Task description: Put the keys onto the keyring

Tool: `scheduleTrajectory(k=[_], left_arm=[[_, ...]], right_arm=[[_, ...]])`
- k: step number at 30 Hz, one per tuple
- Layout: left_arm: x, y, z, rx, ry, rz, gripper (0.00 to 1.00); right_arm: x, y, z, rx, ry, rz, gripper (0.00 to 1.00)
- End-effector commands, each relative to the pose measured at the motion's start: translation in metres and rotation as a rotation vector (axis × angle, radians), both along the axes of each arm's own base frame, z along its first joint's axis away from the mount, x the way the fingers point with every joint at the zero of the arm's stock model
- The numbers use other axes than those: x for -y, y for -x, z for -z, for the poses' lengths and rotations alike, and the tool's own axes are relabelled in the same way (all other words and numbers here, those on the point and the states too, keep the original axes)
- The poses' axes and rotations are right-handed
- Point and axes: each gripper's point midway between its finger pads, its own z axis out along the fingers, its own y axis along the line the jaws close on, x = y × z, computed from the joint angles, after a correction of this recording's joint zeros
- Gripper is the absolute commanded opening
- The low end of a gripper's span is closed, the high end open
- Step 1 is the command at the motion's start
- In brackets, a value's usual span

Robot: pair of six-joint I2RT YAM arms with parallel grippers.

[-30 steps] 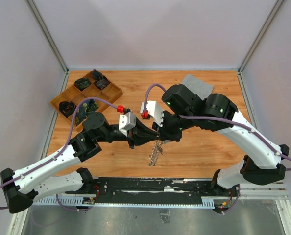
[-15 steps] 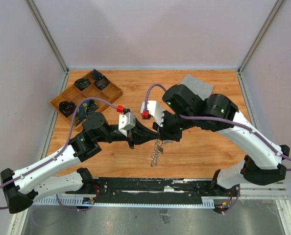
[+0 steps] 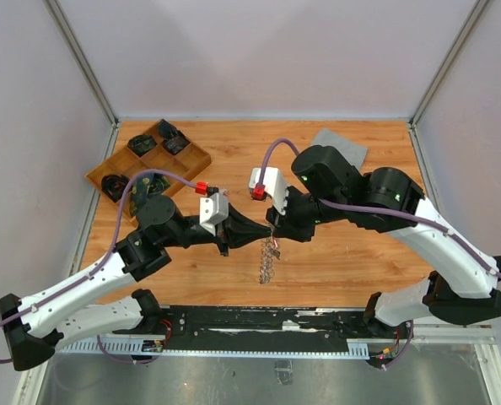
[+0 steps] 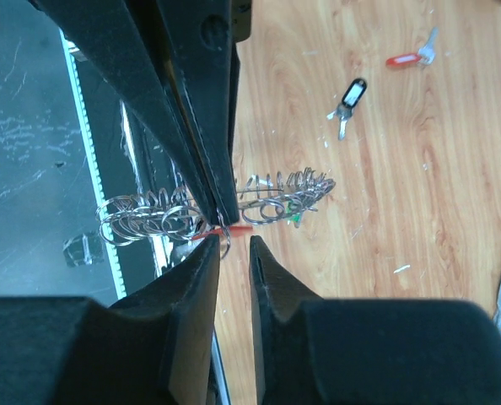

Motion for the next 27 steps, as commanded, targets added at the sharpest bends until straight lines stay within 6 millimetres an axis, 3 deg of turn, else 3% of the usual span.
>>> scheduleTrajectory(k=[1, 8, 14, 17, 22, 27], left_arm=[[-0.013, 0.003, -0.032, 0.052, 0.117, -0.042, 0.01], [-0.025, 0.006, -0.040, 0.055, 0.182, -0.070, 0.01], [-0.037, 0.007, -0.049, 0.058, 0.261, -0.106, 0.01], [-0.040, 0.005, -0.050, 0.059, 0.273, -0.129, 0.00], [-0.044, 0.001, -0.050, 0.057, 0.285, -0.162, 0.01], [-0.046, -0.003, -0.050, 0.059, 0.290, -0.186, 0.00]], right_arm=[[-0.007, -0.009, -0.027, 0.069, -0.154, 0.058, 0.23], [-0.017, -0.011, -0.046, 0.077, -0.403, 0.136, 0.25], [-0.029, 0.005, -0.081, -0.068, -0.771, 0.186, 0.20], [-0.026, 0.009, -0.091, -0.141, -0.912, 0.222, 0.21], [-0.019, -0.001, -0.081, -0.252, -0.977, 0.379, 0.23], [-0.023, -0.004, -0.065, -0.331, -0.949, 0.435, 0.23]])
